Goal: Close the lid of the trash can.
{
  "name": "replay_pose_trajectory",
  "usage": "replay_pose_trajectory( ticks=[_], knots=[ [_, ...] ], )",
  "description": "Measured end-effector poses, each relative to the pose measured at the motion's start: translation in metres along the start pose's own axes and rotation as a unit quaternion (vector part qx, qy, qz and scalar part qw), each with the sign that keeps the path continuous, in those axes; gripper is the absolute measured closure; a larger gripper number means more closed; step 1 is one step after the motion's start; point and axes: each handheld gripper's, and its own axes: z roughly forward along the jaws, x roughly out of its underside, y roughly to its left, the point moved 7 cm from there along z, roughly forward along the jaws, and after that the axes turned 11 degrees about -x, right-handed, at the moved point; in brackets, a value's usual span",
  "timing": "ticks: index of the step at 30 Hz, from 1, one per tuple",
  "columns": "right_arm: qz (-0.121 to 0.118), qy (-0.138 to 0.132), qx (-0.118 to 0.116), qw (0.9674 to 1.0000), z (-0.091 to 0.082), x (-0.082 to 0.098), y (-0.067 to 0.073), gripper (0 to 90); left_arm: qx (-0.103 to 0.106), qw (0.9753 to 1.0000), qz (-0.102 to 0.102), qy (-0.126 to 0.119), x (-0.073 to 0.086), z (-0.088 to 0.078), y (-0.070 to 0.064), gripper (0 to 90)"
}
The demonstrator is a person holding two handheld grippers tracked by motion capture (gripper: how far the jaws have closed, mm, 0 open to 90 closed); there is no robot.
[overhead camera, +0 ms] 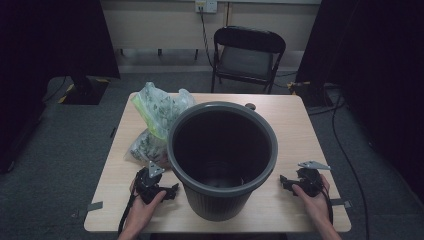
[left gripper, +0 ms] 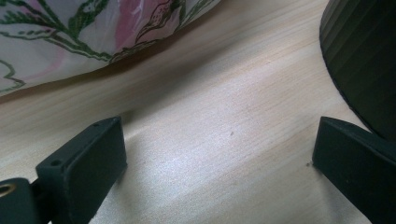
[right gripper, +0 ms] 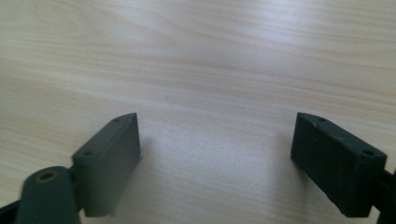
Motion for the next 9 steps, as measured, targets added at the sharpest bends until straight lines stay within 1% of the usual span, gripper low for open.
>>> replay_pose_trajectory(
  ticks=[2,9],
  knots=[
    [0.002,-0.012,0.003,0.9999,0.0018,0.0,0.0001,12.4,-0.001,1.0,0.0,0.001,0.0001,-0.0001,0.0,2.2],
    [0.003,-0.013,0.003,0.9999,0.002,0.0001,0.0003,12.2,-0.001,1.0,0.002,0.003,0.0002,0.0,0.0004,2.0]
  ],
)
